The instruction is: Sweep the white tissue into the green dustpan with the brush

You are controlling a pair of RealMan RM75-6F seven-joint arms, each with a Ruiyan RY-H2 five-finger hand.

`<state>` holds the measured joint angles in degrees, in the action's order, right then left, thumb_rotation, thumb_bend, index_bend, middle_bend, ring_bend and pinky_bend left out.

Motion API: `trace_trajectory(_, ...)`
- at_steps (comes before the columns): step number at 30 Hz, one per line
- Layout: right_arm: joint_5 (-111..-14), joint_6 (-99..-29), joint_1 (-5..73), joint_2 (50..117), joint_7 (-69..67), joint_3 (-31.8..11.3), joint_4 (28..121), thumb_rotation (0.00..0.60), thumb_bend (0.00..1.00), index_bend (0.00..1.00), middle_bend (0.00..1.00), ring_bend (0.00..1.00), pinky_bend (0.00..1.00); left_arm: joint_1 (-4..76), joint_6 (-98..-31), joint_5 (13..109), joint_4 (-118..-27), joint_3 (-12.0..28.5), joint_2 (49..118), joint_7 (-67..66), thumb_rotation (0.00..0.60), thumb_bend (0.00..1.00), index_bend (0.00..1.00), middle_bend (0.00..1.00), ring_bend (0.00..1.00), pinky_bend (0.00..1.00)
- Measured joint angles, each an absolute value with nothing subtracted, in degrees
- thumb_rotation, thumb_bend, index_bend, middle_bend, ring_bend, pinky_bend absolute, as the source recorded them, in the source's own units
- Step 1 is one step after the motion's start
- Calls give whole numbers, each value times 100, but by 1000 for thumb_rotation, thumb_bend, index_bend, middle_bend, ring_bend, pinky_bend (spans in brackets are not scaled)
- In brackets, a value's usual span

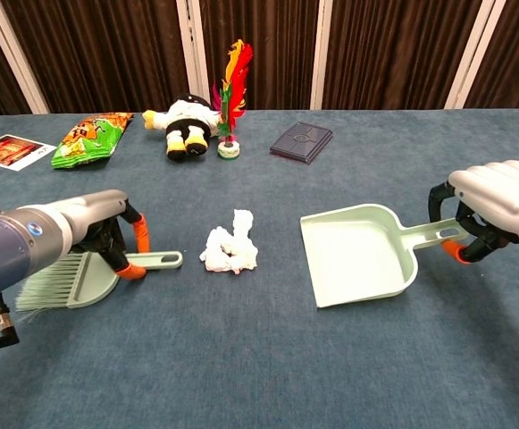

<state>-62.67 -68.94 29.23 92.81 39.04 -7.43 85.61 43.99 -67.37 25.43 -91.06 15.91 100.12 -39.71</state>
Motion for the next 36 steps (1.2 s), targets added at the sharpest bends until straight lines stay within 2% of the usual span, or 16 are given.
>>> trace_trajectory(16, -6126, -7004, 3135, 9552, 4406, -952, 8430, 600, 443, 647, 887, 919, 871, 4462, -6816, 3164, -9570, 1968, 9949, -3364, 600, 642, 815, 1000, 1000, 1000)
trace_trajectory(36, -6057, -6960, 3202, 9511, 4516, -914, 8464, 600, 446, 648, 887, 919, 871, 5461, -6732, 3142, -8756, 2707, 11154, -3162, 600, 640, 817, 1000, 1000, 1000)
